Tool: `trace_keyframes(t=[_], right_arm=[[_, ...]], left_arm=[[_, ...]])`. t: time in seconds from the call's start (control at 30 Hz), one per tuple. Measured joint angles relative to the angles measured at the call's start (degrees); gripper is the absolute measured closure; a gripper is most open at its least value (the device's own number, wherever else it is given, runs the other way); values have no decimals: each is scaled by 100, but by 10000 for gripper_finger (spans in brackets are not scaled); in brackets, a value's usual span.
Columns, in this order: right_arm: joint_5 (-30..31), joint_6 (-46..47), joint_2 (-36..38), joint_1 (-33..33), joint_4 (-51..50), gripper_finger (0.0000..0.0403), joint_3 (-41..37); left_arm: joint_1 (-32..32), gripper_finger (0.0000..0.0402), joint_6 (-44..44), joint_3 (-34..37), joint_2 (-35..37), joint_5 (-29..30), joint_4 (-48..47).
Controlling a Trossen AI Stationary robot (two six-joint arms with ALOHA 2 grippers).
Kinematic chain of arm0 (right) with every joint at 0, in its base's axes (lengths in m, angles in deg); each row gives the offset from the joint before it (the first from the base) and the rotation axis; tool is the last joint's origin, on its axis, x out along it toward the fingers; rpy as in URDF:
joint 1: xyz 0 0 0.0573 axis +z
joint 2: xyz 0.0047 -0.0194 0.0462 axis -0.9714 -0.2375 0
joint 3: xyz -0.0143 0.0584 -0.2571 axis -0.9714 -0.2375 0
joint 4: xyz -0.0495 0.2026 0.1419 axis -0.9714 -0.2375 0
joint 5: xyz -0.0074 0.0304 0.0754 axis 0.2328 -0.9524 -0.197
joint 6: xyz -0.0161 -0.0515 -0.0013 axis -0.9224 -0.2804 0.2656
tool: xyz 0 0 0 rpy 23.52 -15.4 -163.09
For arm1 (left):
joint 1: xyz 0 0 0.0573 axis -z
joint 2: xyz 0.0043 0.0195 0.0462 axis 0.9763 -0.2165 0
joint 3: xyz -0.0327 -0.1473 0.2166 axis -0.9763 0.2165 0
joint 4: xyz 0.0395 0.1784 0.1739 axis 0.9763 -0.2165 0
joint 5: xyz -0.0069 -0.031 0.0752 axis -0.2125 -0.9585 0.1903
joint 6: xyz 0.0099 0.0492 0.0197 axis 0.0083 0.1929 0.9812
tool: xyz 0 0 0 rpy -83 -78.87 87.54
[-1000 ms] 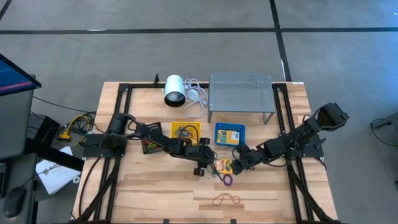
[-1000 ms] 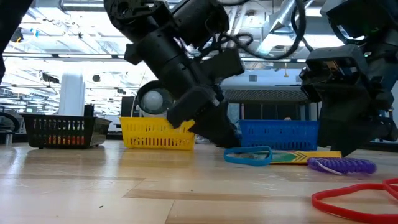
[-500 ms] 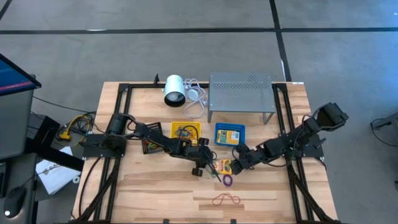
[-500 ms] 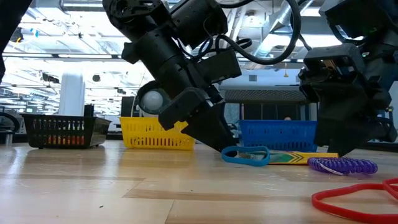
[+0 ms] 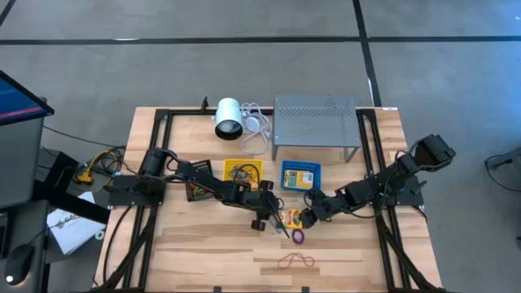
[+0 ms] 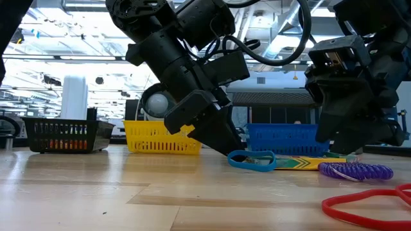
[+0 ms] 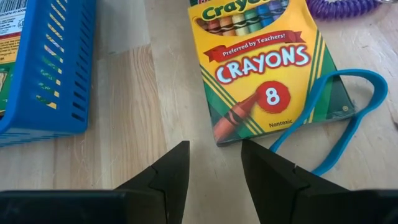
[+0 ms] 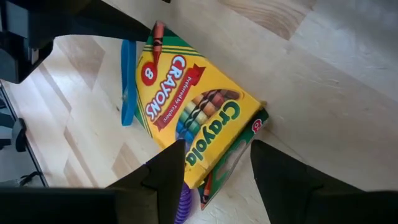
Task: Pick & Place Office Desk Supplies
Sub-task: Put the crayon box into the blue bin
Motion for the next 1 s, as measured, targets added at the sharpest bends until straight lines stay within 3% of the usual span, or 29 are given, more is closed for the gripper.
trace_keyframes(t=[0.17, 0.4, 0.53, 0.73, 1.0], right_arm=[[15, 46, -6, 0, 2, 226, 0], [-73, 192, -627, -2, 653, 252, 15], [-97, 138, -665, -5, 705, 292, 14], [-95, -105, -503, -7, 545, 390, 2], [-67, -191, -498, 20, 567, 401, 5]], left_arm=[[29, 257, 0, 0, 0, 4, 15], [29, 257, -2, 0, 11, -7, -20], [29, 257, -15, 4, 22, -7, -59], [29, 257, -20, 4, 22, -7, -41], [31, 257, -55, 4, 34, -28, -72]])
